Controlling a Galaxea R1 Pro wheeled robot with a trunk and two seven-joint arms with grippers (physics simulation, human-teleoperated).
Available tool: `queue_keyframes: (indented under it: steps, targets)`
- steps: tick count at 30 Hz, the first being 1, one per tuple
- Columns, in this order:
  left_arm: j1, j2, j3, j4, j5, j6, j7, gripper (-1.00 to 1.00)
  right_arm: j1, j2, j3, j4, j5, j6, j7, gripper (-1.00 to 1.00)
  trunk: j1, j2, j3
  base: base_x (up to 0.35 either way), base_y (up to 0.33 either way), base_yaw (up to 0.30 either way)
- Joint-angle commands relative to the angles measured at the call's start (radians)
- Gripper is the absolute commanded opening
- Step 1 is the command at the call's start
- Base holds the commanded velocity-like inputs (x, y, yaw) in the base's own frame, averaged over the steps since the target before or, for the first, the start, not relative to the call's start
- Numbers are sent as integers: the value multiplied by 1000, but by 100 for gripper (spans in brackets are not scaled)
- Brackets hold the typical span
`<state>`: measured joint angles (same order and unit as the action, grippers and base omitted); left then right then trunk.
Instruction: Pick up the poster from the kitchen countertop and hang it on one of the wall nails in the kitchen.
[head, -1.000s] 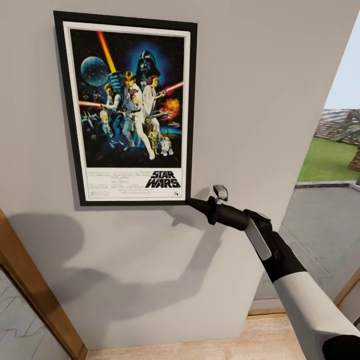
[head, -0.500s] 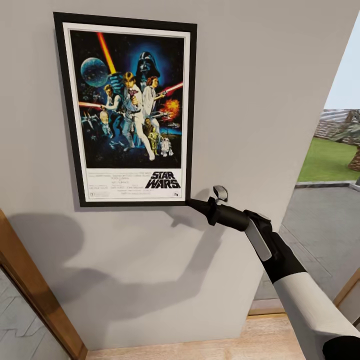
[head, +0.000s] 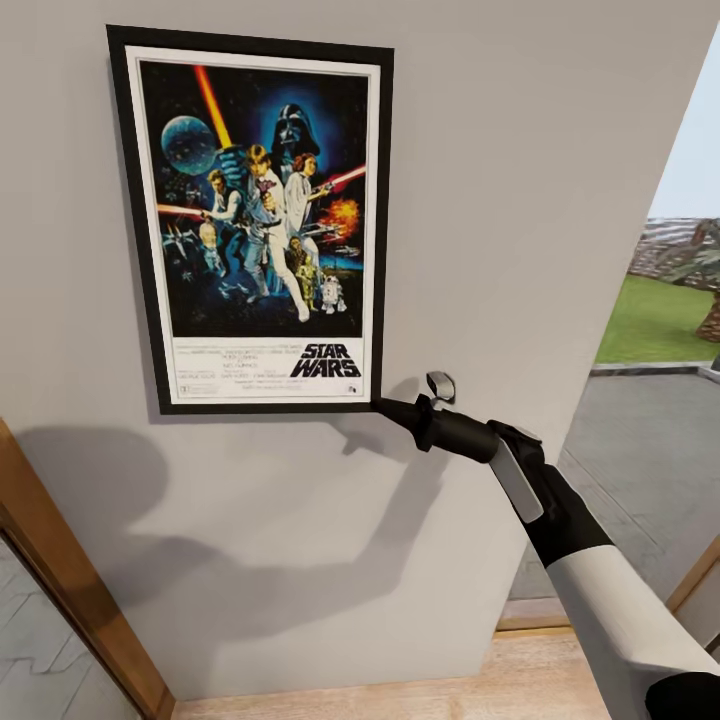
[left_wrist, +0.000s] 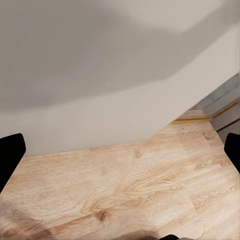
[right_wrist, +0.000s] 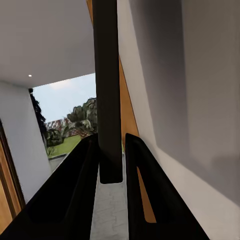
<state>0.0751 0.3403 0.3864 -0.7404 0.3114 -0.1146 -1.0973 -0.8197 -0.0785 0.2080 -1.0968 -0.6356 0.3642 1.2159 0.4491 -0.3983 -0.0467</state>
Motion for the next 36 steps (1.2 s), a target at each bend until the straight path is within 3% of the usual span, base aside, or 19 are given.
queue_keyframes:
  steps: [1, 36]
  targets:
    - [0, 0, 0, -1, 1, -7, -1, 100, -1, -1, 4, 55, 11, 5, -3, -100, 1, -2, -2, 0, 0, 0]
    - [0, 0, 0, -1, 1, -7, -1, 100, 12, -1, 4, 58, 13, 5, -3, -100, 1, -2, -2, 0, 0, 0]
